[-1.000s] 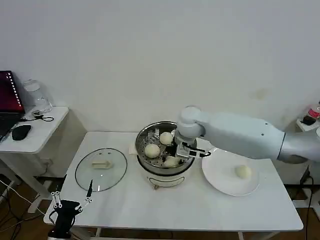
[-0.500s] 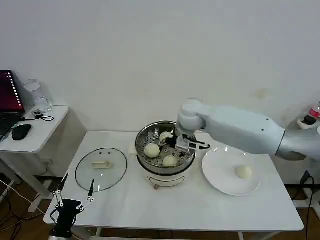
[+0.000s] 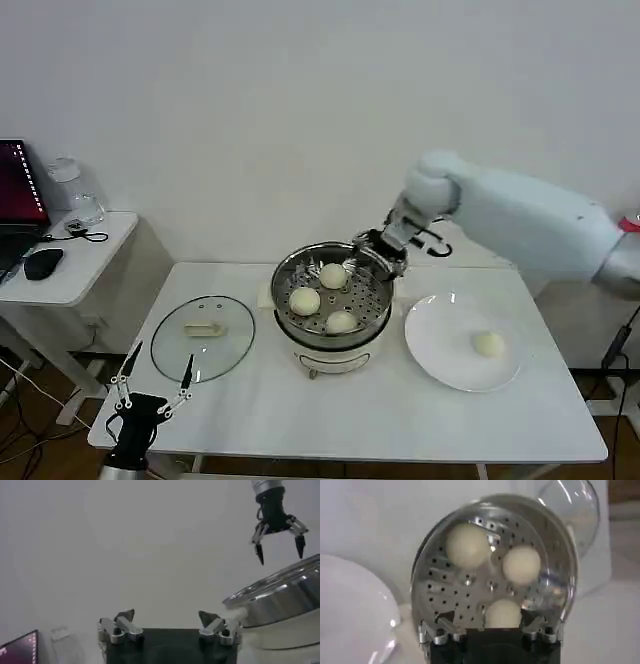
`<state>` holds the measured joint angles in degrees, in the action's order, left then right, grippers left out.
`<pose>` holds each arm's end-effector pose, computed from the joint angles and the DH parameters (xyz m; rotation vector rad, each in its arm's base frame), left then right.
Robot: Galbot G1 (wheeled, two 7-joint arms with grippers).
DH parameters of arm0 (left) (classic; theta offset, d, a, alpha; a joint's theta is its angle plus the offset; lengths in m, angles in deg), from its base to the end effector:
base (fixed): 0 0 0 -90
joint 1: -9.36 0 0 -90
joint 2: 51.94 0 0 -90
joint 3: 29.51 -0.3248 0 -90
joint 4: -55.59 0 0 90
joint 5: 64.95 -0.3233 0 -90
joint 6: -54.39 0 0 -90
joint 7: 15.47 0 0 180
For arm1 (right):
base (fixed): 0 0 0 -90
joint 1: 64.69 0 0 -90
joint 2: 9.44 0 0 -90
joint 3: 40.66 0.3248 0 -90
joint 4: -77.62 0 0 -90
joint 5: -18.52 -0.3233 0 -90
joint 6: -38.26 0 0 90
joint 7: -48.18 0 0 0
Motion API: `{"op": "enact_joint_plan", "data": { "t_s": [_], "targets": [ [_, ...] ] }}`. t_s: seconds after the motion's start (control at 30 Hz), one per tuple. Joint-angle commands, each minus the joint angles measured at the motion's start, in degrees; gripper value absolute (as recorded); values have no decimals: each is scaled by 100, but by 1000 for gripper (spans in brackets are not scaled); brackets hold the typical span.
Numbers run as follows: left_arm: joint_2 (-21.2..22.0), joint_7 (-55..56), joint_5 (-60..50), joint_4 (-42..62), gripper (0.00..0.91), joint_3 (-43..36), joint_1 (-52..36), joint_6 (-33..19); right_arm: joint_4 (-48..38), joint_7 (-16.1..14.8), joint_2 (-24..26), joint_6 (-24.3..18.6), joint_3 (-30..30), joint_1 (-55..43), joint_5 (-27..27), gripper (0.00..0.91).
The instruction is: Take steamed baozi put them in steamer then cover it.
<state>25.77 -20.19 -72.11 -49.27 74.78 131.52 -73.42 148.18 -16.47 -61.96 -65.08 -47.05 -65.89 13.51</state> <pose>0.1393 0.1269 -0.3474 0.1352 2.7192 0.6351 0.5281 -0.0227 -0.0229 1.7756 -1.1301 1.9467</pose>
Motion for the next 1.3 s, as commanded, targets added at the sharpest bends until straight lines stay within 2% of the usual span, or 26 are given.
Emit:
{"op": "enact_joint_plan", "data": {
  "t_s": [0.03, 0.13, 0.33, 0.47, 0.57, 0.77, 1.3],
  "targets": [
    [13, -9, -12, -19, 907, -53, -15, 15, -682, -212, 1210, 962, -388, -29, -1679, 907],
    [30, -18, -25, -35, 907, -79, 16, 12, -889, -212, 1494, 938, -151, 426, -1429, 907],
    [10, -27, -27, -28, 907, -53, 25, 4, -984, 82, 2055, 985, 82, 1236, -545, 907],
    [-31, -44, -21, -17, 907, -42, 13, 2, -1178, 230, 2161, 1013, 614, 1829, -357, 907],
    [-35, -48, -23, -36, 907, -44, -9, 15, -1229, 303, 2173, 1093, 751, 2030, -275, 907],
    [-6, -53, -42, -52, 907, -61, -2, 24, -1377, 336, 2016, 1127, 915, 2354, -252, 907],
    [-46, -40, -21, 0, 907, 44, 55, 17, -2388, 331, 953, 1067, 1093, 2600, -116, 907]
  ]
}}
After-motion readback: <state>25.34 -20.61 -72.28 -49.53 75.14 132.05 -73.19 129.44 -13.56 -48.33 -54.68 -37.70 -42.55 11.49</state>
